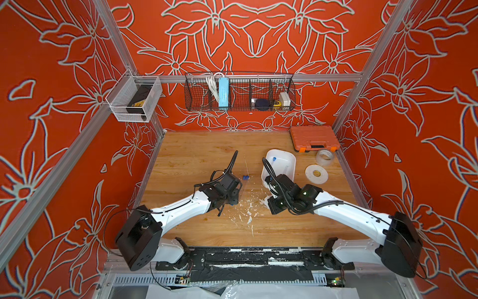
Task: Wipe the exteriors of test tubes
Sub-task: Pick up the test tube at the center of the board.
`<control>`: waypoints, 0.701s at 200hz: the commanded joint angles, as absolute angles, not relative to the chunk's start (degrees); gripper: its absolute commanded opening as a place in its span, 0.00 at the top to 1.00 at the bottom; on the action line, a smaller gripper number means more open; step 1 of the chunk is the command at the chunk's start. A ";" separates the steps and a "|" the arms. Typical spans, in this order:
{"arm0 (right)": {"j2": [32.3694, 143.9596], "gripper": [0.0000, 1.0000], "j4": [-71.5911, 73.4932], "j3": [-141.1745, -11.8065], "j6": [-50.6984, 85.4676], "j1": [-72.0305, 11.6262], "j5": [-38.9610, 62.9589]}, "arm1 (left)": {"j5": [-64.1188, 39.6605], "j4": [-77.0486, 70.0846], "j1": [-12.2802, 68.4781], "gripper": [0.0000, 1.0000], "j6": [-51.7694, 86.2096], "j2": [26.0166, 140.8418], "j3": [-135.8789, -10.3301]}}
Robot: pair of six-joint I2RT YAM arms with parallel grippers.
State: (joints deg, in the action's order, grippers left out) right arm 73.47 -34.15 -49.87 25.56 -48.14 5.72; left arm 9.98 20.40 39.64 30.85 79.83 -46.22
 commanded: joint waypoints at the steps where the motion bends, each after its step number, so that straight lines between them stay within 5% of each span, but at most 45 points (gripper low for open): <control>1: 72.80 1.00 -38.04 -52.22 25.29 -46.96 6.19 | 8.82 20.27 39.24 0.48 31.86 82.64 -47.46; 140: 73.64 1.00 -47.74 -59.66 30.06 -46.76 12.36 | 9.52 24.09 39.20 0.56 26.82 85.86 -48.82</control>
